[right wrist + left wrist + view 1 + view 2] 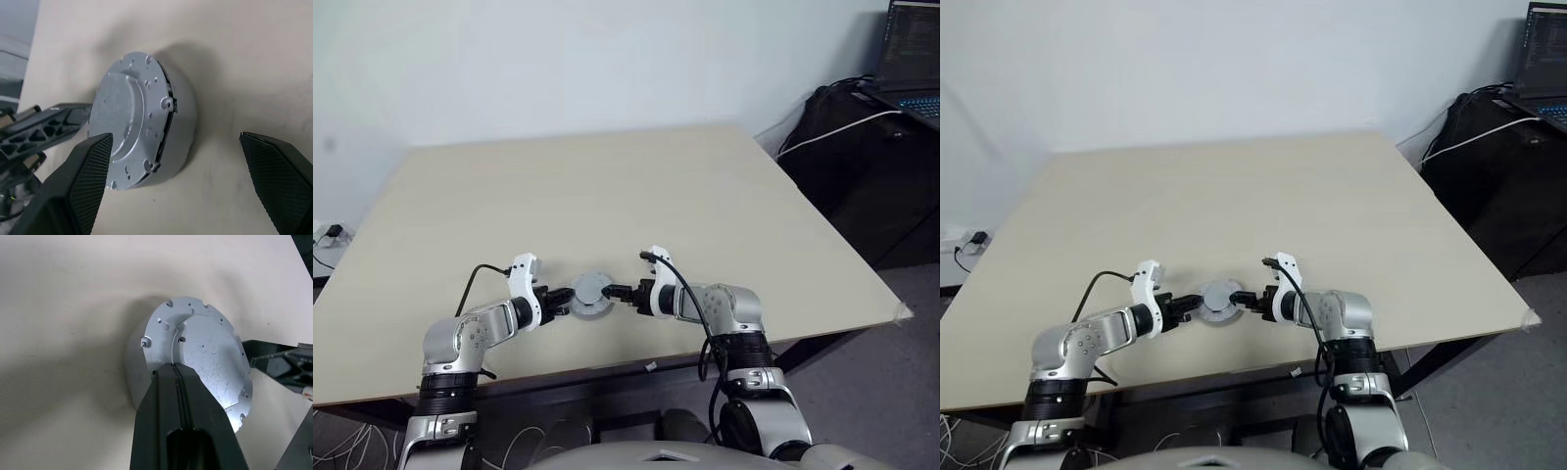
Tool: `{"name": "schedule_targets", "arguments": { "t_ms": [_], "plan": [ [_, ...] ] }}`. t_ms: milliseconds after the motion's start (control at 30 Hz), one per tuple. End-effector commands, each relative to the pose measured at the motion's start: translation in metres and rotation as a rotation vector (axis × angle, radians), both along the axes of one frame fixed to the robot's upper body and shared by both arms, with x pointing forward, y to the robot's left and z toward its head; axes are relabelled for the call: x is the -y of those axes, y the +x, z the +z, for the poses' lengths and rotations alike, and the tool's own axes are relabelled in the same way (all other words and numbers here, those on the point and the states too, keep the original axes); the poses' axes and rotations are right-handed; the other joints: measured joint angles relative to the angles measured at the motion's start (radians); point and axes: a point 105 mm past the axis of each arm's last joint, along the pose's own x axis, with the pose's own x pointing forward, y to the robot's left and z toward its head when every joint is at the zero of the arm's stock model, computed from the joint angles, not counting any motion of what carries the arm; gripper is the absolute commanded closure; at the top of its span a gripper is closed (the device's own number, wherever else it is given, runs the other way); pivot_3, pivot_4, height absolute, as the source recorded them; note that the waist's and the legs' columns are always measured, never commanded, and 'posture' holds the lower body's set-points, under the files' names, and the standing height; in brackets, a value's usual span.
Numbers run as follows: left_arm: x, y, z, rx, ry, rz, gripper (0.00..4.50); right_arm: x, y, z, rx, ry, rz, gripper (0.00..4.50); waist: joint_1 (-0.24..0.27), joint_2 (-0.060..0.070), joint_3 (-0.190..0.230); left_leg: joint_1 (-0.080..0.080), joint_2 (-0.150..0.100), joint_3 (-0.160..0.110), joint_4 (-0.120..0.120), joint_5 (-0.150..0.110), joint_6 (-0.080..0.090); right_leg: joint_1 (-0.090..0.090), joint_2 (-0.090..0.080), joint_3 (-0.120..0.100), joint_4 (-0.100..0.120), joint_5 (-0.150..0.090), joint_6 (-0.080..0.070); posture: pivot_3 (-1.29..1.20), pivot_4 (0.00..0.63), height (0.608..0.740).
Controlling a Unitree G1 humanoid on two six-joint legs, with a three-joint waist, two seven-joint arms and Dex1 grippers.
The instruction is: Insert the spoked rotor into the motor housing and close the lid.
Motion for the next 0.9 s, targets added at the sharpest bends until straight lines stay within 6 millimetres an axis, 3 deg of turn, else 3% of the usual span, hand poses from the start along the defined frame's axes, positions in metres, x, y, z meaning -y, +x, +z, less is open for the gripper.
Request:
{"name": "schedule_targets", "arguments": {
  "t_ms": [33, 467, 800, 900],
  "plan": [
    [0.011, -0.008, -0.007, -0.037, -0.008, -0.046, 4.50, -0.006, 0.009, 0.011, 0.006, 0.070, -0.033, 0.04, -0.002, 0.000, 0.000, 0.000, 0.000, 0.000, 0.000, 0.000, 0.000, 0.000, 0.000, 0.000, 0.000, 0.000, 0.000, 0.00, 0.000, 0.740],
    [0.010, -0.008, -0.006, -0.034, -0.012, -0.041, 4.50, -0.040, -0.010, 0.017, -0.080, 0.212, 0.047, 0.04, -0.005, 0.001, 0.000, 0.000, 0.000, 0.000, 0.000, 0.000, 0.000, 0.000, 0.000, 0.000, 0.000, 0.001, -0.001, 0.00, 0.000, 0.740],
    [0.011, -0.008, -0.006, -0.031, -0.019, -0.038, 4.50, -0.046, -0.016, -0.011, -0.188, 0.189, -0.018, 0.04, -0.017, 0.003, -0.003, 0.002, 0.001, 0.000, -0.001, 0.000, -0.001, 0.001, 0.001, 0.000, 0.001, 0.000, 0.001, 0.00, 0.000, 0.740],
    [0.010, -0.008, -0.005, -0.028, -0.021, -0.034, 4.50, -0.055, -0.027, -0.009, -0.222, 0.261, 0.016, 0.04, -0.021, 0.004, -0.004, 0.004, 0.001, 0.001, 0.000, 0.000, -0.001, 0.003, 0.001, 0.000, 0.001, -0.001, 0.001, 0.00, 0.000, 0.740]
  ]
}}
